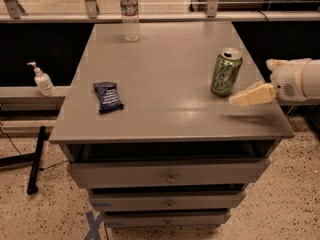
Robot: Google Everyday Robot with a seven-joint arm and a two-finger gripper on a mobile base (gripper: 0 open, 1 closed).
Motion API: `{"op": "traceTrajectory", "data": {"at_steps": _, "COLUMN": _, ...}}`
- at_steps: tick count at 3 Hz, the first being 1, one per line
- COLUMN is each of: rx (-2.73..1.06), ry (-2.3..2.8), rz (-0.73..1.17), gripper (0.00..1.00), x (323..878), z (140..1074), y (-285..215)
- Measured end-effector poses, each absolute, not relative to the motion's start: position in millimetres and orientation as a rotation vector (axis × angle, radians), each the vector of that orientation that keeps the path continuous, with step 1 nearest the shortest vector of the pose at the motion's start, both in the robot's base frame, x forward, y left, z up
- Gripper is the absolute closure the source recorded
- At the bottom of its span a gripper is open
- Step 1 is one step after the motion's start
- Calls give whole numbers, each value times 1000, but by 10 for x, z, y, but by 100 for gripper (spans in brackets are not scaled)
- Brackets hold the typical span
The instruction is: Move green can near water bottle
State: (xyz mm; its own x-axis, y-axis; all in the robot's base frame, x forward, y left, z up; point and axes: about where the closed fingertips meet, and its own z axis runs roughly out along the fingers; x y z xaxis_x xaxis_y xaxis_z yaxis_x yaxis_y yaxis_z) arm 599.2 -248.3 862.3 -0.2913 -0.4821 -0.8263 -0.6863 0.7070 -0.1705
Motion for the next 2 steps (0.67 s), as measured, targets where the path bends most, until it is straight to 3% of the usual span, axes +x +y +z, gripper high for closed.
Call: {"op": "traceTrajectory", "data": {"at_steps": 2, "rx": -770, "ry": 1741, "rz": 506, "gripper": 0, "x": 6426, "z": 8586, "y": -2201}}
